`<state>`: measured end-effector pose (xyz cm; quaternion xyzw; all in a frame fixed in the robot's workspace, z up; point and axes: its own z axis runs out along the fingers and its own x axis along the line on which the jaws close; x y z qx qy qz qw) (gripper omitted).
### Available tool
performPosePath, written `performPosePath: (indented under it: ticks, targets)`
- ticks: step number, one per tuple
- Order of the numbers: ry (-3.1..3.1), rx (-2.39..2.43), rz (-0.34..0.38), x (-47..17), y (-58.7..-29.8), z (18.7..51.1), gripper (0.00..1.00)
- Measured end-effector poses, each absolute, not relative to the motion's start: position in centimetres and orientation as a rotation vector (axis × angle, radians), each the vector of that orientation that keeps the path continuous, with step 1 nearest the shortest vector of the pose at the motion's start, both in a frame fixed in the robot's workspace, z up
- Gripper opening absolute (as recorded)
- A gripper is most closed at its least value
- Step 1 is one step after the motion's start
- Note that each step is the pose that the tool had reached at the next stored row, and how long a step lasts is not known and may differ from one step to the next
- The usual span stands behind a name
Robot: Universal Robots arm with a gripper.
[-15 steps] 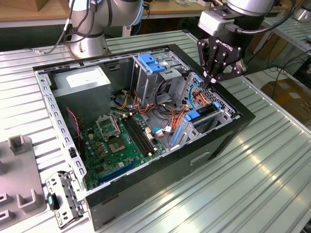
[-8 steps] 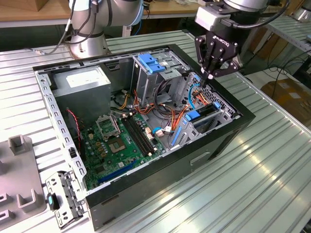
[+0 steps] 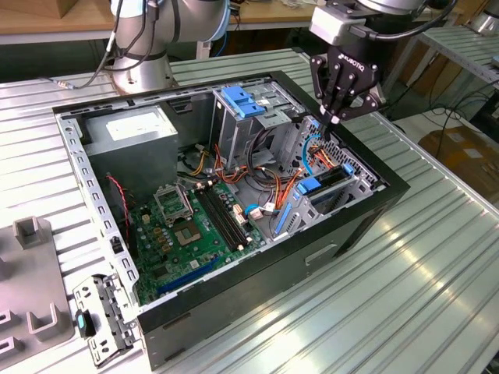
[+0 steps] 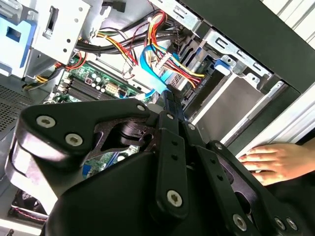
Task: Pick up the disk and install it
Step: 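Insert the second disk wire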
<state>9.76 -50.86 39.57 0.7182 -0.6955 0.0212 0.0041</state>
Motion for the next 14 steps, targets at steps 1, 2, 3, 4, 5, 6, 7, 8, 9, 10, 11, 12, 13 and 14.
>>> performPosePath:
  ticks: [1, 2, 3, 4, 5, 6, 7, 8, 9, 10, 11, 12, 13, 14]
  targets:
    - [-2.179, 2.25, 0.067, 9.76, -50.85, 39.57, 0.11]
    - [-2.179, 2.25, 0.067, 9.76, -50.84, 39.57, 0.11]
    - [-2.178, 2.249, 0.069, 9.76, -50.79, 39.58, 0.11]
    - [-2.177, 2.248, 0.071, 9.76, -50.75, 39.58, 0.11]
    - [-2.176, 2.247, 0.074, 9.77, -50.63, 39.58, 0.11]
    - [-2.175, 2.246, 0.076, 9.77, -50.55, 39.58, 0.11]
    - [-2.174, 2.245, 0.078, 9.77, -50.5, 39.58, 0.11]
    - [-2.173, 2.244, 0.079, 9.77, -50.47, 39.58, 0.17]
    - [-2.172, 2.243, 0.081, 9.77, -50.44, 39.55, 0.24]
    - [-2.17, 2.241, 0.086, 9.77, -50.45, 39.46, 0.24]
    - [-2.168, 2.239, 0.089, 9.77, -50.45, 39.38, 0.24]
    - [-2.164, 2.236, 0.096, 9.77, -50.44, 39.29, 0.24]
    - [-2.162, 2.234, 0.1, 9.77, -50.44, 39.23, 0.24]
    - [-2.157, 2.228, 0.112, 9.77, -50.44, 39.09, 0.24]
